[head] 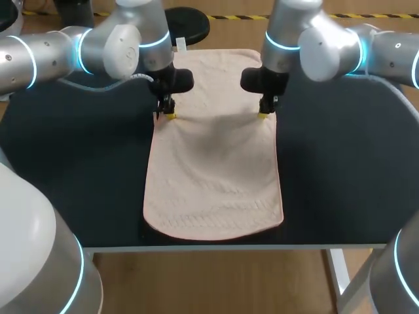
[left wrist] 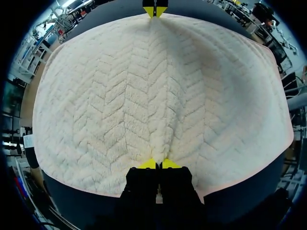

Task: Fold the towel

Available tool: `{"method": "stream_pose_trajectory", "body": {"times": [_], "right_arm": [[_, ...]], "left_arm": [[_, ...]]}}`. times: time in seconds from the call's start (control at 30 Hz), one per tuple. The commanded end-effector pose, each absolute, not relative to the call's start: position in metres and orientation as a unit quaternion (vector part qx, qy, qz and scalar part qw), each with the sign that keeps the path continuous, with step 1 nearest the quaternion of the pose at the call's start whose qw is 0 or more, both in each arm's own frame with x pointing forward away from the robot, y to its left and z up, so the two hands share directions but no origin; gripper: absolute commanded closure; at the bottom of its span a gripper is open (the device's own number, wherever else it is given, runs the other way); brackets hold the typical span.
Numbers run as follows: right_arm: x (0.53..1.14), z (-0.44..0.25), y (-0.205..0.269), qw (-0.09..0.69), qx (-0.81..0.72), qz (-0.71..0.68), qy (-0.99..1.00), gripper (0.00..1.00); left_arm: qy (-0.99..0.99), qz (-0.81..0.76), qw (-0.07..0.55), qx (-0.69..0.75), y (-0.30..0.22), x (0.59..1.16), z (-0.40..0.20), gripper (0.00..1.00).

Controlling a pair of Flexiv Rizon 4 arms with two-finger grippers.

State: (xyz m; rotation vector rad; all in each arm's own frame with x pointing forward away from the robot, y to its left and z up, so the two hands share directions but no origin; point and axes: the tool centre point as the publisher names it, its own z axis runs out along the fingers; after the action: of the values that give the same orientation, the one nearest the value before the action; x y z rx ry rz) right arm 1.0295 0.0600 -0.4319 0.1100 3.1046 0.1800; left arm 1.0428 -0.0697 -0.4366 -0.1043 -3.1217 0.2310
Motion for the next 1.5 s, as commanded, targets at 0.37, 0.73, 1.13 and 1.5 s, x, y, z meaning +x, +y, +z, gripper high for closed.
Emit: {"method": "stream_pose_trajectory", "body": {"times": [0.37,0.73,1.13,1.5], "right_arm": [[1.029,-0.363,0.064,0.077,-0.004,0.096,0.992,1.0],[1.06,-0.258,0.058,0.179,-0.023,0.139,0.974,1.0],[1.091,-0.163,0.067,0.291,-0.06,0.158,0.942,1.0],[1.128,-0.084,0.068,0.384,-0.07,0.162,0.906,1.0]], "left_arm": [[-0.991,0.094,-0.093,-0.006,-0.063,1.054,-0.364,1.0],[-0.97,0.093,-0.218,0.044,-0.048,1.071,-0.272,1.0],[-0.928,0.075,-0.359,0.071,-0.044,1.106,-0.176,1.0],[-0.881,0.073,-0.462,0.073,-0.047,1.148,-0.083,1.0]]}}
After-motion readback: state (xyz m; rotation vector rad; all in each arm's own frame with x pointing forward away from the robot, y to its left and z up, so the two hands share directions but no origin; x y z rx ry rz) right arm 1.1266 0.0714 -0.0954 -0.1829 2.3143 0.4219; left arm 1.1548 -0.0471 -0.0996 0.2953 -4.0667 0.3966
